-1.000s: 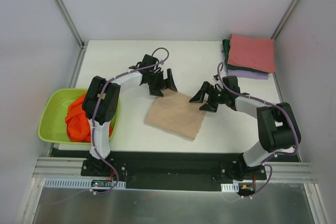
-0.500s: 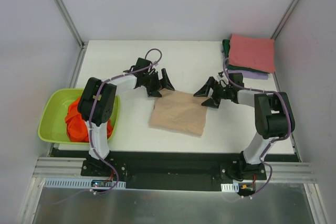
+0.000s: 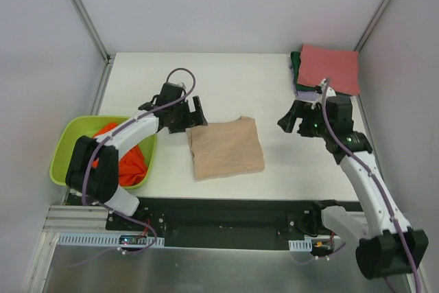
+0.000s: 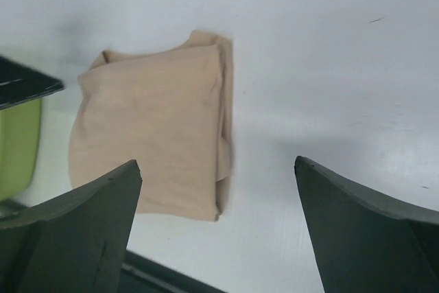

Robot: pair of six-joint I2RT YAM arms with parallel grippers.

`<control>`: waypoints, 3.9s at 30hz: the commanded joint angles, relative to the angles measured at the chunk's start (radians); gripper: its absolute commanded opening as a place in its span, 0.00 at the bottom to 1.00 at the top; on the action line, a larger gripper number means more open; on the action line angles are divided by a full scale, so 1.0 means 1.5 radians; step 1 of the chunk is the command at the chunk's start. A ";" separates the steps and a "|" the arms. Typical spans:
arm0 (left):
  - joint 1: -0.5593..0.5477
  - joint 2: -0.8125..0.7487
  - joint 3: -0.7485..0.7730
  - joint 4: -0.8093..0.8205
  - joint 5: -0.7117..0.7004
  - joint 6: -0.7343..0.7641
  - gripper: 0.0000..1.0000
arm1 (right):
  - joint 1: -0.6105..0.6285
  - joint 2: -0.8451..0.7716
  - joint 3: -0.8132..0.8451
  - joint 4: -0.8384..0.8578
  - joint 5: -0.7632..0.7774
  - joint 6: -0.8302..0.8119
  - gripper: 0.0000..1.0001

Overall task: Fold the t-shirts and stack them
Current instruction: Smooth out wrinkles on the folded tshirt, then put the neatly folded tshirt into the corner of the board with the right arm

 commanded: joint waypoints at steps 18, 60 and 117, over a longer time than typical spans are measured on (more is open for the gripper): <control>-0.083 -0.448 -0.310 -0.069 -0.096 -0.057 0.99 | 0.136 0.244 0.006 0.091 0.023 0.002 0.99; -0.083 -0.515 -0.319 -0.132 -0.177 -0.097 0.99 | 0.402 0.541 0.091 0.112 0.300 -0.009 0.05; -0.082 -0.582 -0.207 -0.366 -0.548 -0.282 0.99 | 0.082 0.767 0.933 0.166 0.847 -0.654 0.00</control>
